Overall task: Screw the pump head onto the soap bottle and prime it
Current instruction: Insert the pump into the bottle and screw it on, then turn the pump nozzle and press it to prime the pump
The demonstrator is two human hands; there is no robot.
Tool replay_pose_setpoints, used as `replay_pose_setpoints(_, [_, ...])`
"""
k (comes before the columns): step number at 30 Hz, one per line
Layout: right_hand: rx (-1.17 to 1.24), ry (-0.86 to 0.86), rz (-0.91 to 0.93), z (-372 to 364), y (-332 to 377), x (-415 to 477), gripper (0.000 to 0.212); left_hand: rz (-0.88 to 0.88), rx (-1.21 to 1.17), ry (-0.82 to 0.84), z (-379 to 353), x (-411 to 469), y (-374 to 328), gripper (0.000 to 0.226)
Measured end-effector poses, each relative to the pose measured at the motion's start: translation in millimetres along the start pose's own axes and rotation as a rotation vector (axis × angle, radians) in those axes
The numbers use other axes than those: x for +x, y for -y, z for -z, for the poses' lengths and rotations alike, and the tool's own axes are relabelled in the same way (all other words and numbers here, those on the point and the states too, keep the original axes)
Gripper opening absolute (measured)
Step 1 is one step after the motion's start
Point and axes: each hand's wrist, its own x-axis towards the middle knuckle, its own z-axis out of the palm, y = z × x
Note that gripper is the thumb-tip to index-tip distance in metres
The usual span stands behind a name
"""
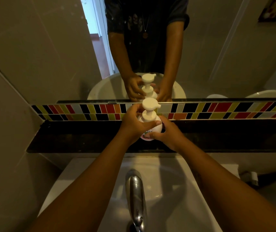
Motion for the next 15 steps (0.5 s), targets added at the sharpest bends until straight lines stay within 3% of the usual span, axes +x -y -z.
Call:
replay_pose_setpoints(3, [-0.011, 0.004, -0.001, 0, -2, 1, 0.074, 0.032, -0.008, -0.04, 1, 0, 2, 0.06])
replay_pose_setpoints(6, [-0.017, 0.008, 0.015, 1, -3, 1, 0.074, 0.057, -0.029, 0.064, 8, 1, 5, 0.052])
replay_pose_setpoints(12, [-0.041, 0.067, 0.049, 8, 3, 1, 0.078, 0.166, -0.079, 0.329, 20, 7, 13, 0.078])
replay_pose_setpoints(15, [-0.073, 0.119, 0.052, 21, 10, 2, 0.089, 0.217, -0.174, 0.365, 27, 2, 25, 0.075])
